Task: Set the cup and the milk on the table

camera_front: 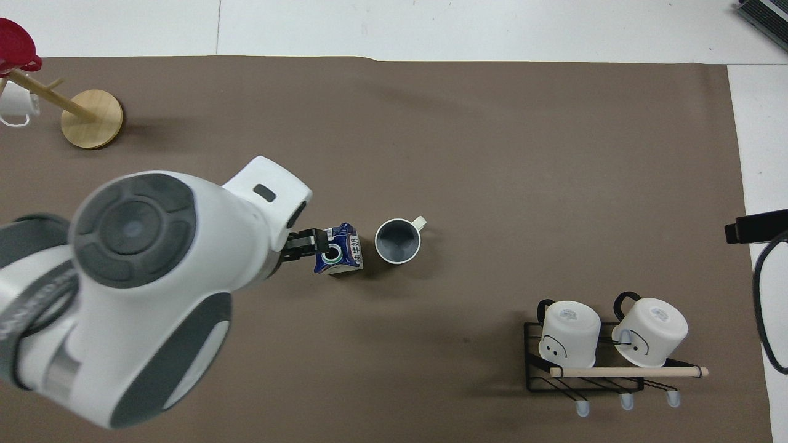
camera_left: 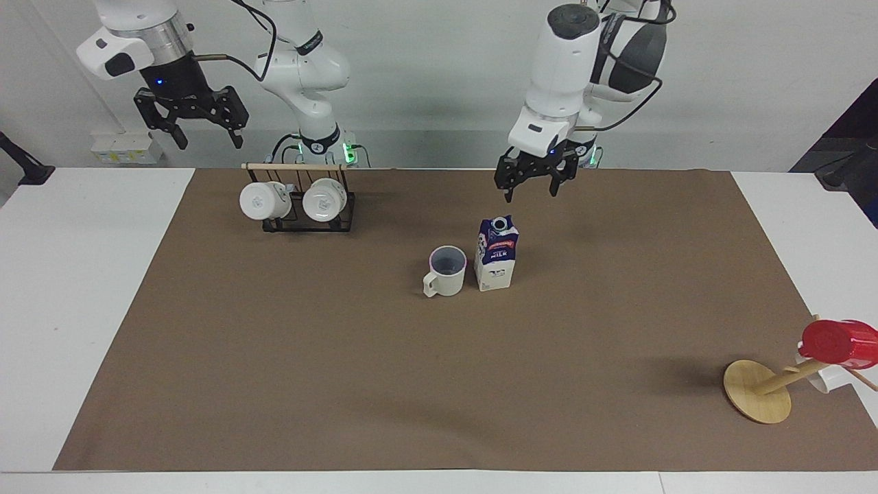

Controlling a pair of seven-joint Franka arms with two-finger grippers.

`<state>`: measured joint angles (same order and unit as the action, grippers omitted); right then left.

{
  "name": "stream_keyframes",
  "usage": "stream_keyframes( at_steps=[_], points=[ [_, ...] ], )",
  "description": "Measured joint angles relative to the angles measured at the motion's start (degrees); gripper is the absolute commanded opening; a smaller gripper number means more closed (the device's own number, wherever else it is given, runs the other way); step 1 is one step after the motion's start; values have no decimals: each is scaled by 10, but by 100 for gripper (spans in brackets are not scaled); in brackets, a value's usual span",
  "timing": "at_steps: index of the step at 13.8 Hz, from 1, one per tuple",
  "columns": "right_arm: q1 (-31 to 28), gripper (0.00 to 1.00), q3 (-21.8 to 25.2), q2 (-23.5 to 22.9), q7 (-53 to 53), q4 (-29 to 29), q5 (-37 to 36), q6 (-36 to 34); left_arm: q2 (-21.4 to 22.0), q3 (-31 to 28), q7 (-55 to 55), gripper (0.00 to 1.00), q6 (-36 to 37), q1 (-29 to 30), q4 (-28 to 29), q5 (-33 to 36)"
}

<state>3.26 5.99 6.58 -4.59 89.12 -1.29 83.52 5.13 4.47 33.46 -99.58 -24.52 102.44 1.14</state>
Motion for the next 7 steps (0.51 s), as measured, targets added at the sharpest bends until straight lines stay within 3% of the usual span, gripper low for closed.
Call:
stream_keyframes(
  at_steps=[4,7],
  points=[
    [-4,100,13,0,-9,-2,-2,-2,34,-6,-216,100,87,123,-48,0],
    [-4,100,12,0,-9,-3,-1,-4,35,-8,-270,100,122,175,-80,0]
  ],
)
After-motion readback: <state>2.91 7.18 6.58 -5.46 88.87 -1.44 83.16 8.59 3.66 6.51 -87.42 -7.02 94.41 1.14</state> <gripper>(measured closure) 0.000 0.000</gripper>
